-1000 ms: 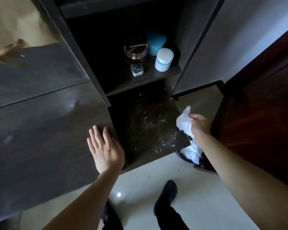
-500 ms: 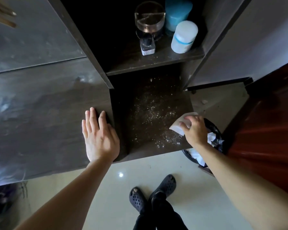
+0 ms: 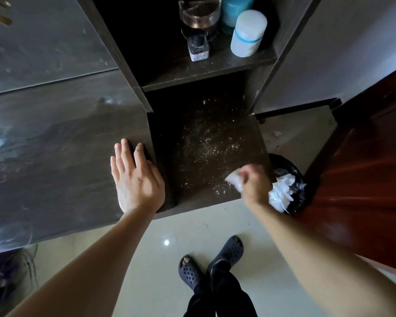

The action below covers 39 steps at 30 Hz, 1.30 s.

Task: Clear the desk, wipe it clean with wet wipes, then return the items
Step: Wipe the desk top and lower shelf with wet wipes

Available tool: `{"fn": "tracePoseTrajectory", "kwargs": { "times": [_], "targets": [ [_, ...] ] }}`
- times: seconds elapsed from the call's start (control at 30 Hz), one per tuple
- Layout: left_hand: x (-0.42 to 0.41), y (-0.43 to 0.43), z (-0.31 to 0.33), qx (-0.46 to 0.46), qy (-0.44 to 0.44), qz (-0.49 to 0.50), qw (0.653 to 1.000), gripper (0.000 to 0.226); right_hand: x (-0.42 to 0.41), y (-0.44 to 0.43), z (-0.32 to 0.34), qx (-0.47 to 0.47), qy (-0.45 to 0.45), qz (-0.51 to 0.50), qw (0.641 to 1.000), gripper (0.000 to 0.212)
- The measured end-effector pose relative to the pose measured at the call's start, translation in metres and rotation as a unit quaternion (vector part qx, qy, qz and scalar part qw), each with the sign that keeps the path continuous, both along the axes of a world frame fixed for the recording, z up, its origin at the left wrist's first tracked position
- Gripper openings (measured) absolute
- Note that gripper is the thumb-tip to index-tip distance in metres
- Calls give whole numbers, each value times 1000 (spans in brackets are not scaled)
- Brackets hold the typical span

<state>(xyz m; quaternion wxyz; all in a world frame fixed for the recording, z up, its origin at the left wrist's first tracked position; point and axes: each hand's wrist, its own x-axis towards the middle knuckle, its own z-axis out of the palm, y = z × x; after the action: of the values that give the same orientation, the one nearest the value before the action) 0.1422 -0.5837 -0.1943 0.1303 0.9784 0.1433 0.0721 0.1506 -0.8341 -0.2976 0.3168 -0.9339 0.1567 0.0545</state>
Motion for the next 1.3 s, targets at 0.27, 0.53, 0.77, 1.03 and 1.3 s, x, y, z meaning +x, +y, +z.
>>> {"fn": "tracePoseTrajectory", "kwargs": {
  "times": [0.27,0.53,0.77,1.03,1.3],
  "targets": [
    [0,1,-3,0,-7,-5,1000,48,33,-53,-6,-29,12,-18,999,5],
    [1,1,-1,-2,-2,-8,1000,47,-46,11,-16,-7,-69,242,968,21],
    [3,3,-2,7,4,-15,1000,49,20,-51,-19,-166,-111,216,956,48],
    [5,-1,3,9,10,-2,1000,52,-6,-64,-27,-67,-77,378,920,70],
    [9,-5,2,16,7,26,1000,50,52,-29,-22,-65,-62,394,915,61]
  ]
}}
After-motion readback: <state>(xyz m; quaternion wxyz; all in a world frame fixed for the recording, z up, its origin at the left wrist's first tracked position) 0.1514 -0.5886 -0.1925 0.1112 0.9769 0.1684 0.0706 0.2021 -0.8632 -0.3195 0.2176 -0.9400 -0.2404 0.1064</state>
